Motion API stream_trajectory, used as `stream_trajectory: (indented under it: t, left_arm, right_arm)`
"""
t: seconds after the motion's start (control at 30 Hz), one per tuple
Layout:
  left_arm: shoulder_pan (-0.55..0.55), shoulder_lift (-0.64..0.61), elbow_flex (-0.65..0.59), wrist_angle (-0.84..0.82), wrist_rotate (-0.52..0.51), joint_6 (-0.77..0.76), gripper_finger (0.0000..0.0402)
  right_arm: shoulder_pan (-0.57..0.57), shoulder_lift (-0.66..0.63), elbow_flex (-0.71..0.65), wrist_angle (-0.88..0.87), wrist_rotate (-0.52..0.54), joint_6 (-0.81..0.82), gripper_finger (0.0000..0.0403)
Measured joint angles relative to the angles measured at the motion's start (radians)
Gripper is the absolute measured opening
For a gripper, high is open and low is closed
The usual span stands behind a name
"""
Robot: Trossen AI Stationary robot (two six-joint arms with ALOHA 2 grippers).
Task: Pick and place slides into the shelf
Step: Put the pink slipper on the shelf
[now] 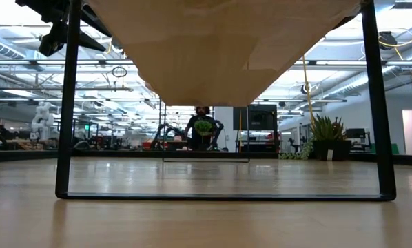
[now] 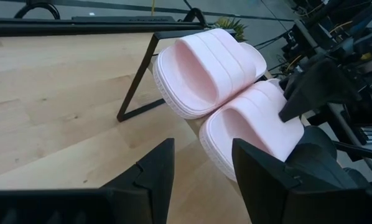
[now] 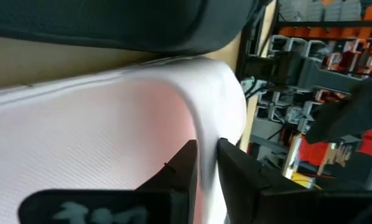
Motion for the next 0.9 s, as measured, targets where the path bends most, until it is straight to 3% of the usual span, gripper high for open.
stream_trajectory:
  t: [0.9]
  left_arm:
    - [0.000, 0.000, 0.000, 0.000, 0.001, -0.005, 0.0161]
  right_arm:
    - [0.019, -0.037, 0.000, -0.066, 0.056, 0.072, 0.0054]
